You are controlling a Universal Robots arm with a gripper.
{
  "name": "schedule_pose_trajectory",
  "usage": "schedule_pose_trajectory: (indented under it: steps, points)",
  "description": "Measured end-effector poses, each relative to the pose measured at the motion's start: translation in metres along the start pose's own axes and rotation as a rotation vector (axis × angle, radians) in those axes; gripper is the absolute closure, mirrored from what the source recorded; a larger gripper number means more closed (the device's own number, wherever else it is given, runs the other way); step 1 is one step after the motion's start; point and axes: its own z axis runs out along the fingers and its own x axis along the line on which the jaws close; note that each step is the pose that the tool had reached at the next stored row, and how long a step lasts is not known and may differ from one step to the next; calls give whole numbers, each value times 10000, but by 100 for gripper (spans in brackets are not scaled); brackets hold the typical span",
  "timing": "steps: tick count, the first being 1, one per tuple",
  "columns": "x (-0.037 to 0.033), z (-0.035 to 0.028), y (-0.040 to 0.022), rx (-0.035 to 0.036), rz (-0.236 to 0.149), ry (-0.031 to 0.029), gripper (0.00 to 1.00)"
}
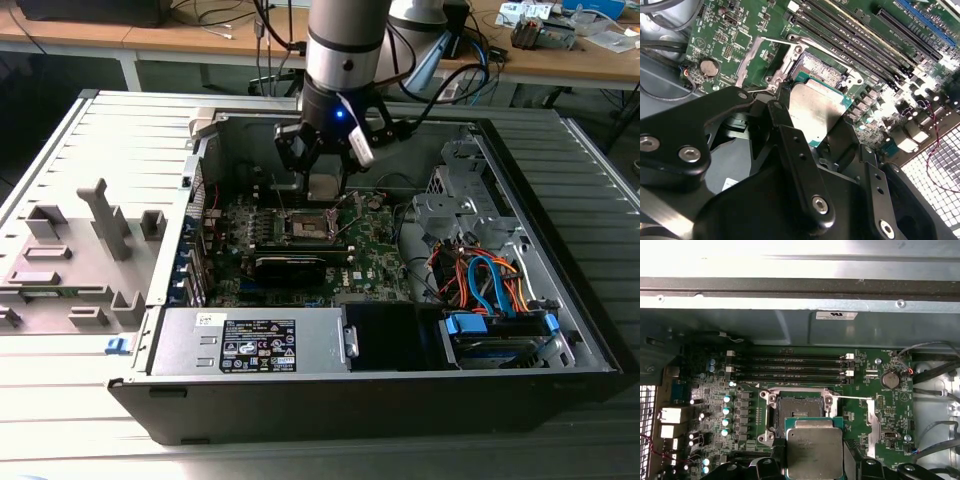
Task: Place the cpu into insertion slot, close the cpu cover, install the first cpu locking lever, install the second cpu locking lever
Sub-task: 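Place the cpu into insertion slot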
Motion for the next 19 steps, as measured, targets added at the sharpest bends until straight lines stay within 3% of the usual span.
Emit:
schedule_pose_trajectory:
  steps: [19]
  points:
    - [-1, 11, -1, -2, 137, -12, 45]
